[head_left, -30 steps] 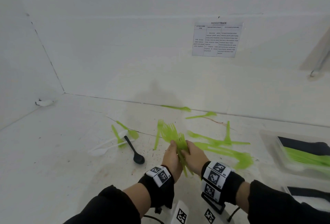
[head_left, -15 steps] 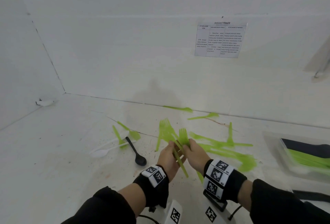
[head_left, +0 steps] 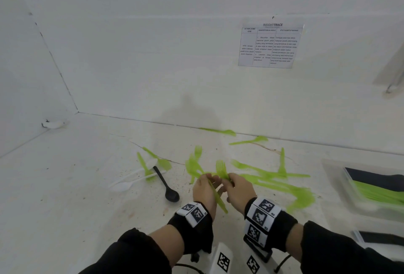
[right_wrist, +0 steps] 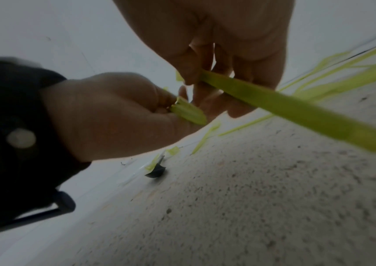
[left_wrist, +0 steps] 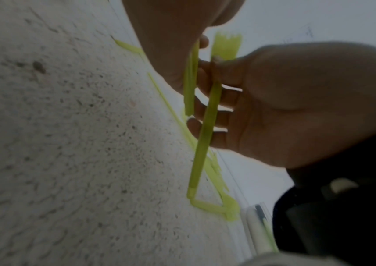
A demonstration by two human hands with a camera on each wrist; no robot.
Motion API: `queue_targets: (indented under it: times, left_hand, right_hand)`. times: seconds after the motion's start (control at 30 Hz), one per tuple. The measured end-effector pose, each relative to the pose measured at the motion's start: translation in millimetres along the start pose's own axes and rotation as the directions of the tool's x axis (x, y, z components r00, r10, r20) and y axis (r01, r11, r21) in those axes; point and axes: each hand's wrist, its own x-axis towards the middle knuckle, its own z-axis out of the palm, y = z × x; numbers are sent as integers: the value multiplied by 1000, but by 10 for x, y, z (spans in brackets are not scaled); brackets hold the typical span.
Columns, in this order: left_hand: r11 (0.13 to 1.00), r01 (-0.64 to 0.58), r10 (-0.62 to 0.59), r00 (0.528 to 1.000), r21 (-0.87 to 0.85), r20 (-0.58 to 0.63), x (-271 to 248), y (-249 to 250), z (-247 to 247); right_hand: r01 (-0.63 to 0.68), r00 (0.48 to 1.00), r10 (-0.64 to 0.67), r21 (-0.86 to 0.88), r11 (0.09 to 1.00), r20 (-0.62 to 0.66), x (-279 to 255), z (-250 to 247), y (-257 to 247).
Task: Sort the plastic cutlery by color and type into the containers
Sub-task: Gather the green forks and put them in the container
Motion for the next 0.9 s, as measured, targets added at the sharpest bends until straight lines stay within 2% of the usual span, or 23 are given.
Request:
queue_targets:
  times: [0.1,0.17,0.27,0.4,0.5,0.67,0.9]
  left_hand:
    - [997,76,-76,996,15,-46,22,54,-68]
    - [990,125,-123,992,61,-37,29,76,-117]
    - [985,131,-132,991,110,-6,4,112,-147]
    - [982,128,-131,991,140,12,-25,126,-138]
    - [981,124,-127,992,146,6,-6,131,-124]
    - [970,154,-158,987,189,8,59,109,-78]
    - [958,148,-153,988,247,4,172,19,27]
  right_hand:
    - [0,1000,0,19,1000,-12,5,-109,-24]
    - [-10,1000,10,-60,998,-8,80,-265,-32]
    - [-43,999,38,-220,975,-26,357,-606,48]
    - [-72,995,99,-542,837,21,758,-936,251]
    - [-9,992,92,-682,732,85,963,-966,411]
    - [52,978,115,-733,678,175,1122,-837,460]
    - [110,968,89,-718,687,234,1260,-785,550]
